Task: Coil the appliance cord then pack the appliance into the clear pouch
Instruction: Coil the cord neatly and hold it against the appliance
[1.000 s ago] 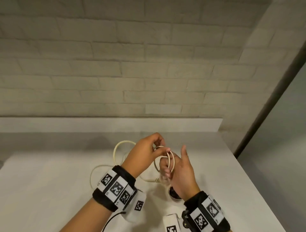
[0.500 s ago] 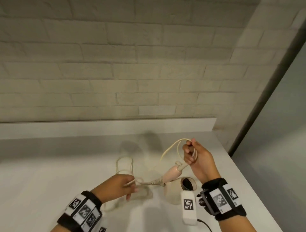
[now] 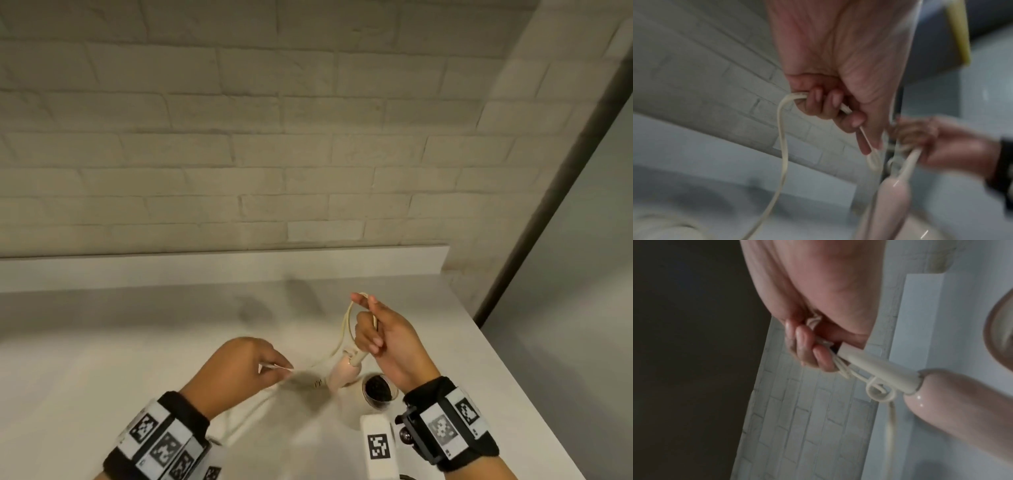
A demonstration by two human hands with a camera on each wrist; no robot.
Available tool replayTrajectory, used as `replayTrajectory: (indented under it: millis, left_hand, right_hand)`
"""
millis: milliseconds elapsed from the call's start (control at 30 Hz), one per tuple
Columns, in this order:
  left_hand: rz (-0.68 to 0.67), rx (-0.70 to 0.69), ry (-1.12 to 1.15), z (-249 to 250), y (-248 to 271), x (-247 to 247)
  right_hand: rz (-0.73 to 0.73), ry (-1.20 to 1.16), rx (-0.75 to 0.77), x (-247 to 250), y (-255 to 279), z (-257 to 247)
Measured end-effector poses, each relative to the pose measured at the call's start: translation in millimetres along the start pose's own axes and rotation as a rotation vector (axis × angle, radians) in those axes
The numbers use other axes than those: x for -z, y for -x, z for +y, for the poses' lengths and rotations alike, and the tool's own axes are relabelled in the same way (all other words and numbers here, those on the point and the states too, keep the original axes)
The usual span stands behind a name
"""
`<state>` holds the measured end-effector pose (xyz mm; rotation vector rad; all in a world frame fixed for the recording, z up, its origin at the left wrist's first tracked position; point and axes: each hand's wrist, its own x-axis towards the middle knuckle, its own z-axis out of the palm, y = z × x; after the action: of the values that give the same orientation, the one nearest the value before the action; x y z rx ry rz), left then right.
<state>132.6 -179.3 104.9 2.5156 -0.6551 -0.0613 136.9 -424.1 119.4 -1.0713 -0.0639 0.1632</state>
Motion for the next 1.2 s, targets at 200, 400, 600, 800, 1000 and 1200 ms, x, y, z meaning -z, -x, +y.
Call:
replayTrajectory:
  millis: [200, 400, 600, 800, 1000, 1200]
  left_hand:
    - [0.168, -0.153, 0.412, 43.5, -3.2, 32.3]
    - [0.228, -0.156, 0.48, 62.8, -26.9, 22.9]
    - [0.375, -0.02, 0.521, 52.7, -59.4, 22.7]
    - [0.023, 0.079, 0.667, 28.9, -53.9, 3.1]
    - [-0.186, 0.161, 0.901, 8.0, -22.7, -34.2]
    - [0.158, 0.255, 1.173, -19.5, -16.6, -2.6]
  right_hand:
    - [-0.022, -0.066, 0.032, -13.7, -1.4, 7.3]
    - [-0.095, 0.053, -0.016, -30.8, 6.4, 12.5]
    - [-0.103, 0.236, -0.035, -31.8, 15.4, 17.8]
    - [0.092, 0.014, 0.004, -12.7, 7.7, 9.9]
    - [0.174, -0.074, -0.022, -14.6, 3.3, 17.1]
    - [0.159, -0.098, -0.04, -15.1, 5.5, 12.5]
